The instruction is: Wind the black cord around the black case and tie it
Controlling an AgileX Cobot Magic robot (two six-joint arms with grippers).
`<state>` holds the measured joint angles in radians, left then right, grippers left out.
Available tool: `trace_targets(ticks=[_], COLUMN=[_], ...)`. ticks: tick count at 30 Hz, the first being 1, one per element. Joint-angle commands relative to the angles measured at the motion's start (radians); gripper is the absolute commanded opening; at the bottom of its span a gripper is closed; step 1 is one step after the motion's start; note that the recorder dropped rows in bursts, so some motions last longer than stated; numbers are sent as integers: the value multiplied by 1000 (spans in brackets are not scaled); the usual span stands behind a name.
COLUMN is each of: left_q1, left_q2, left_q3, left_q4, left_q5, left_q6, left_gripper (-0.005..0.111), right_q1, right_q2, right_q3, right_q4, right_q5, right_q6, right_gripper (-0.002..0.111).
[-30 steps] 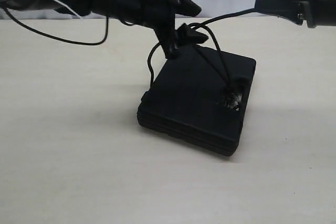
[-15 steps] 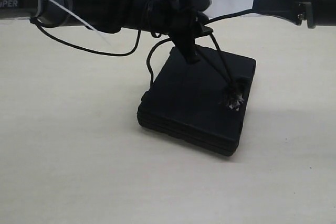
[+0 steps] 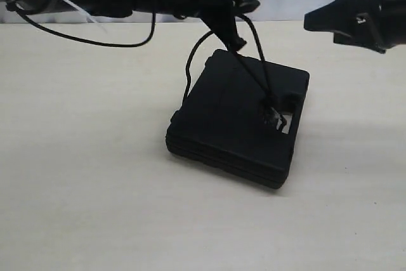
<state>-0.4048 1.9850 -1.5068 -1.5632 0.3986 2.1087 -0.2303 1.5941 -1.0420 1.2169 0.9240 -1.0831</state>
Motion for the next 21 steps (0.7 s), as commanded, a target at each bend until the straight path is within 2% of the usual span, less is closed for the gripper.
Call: trace_targets(ticks=[1, 4, 5, 8, 9, 11, 13, 16, 19, 21], left_q1=[95, 173, 222, 299, 319, 408, 447, 461, 473, 507], left_q2=[-22, -22, -22, -22, -22, -22, -22, -22, -24, -33], left_q3=[-7, -7, -7, -5, -1, 19, 44, 65, 67, 67], left_q4=[-81, -98, -98, -94, -94, -67, -37, -22, -9, 17], left_q5=[55, 142, 178, 196, 196, 213, 273, 280, 275, 273], left_q6=[-67, -146, -187, -277, -308, -413, -425, -427, -452, -512], left_gripper=[0, 0, 0, 0, 0, 0, 0, 0, 0, 0], right_q1=[-23, -1, 39, 134, 168, 266, 298, 303, 303, 303], right_q2=[-26, -14, 2, 30, 42, 107, 165, 232, 300, 323], right_q3=[-5, 0, 3, 26, 31, 49, 49, 49, 49, 47], right_q4=[-339, -527, -622, -738, -790, -969, -1016, -983, -940, -918], right_q5=[-141, -177, -199, -269, -289, -338, -367, -426, -518, -555], right_q6=[291, 508, 604, 773, 841, 1109, 1192, 1217, 1230, 1226], right_gripper=[97, 97, 91, 80, 78, 78, 78, 74, 54, 33])
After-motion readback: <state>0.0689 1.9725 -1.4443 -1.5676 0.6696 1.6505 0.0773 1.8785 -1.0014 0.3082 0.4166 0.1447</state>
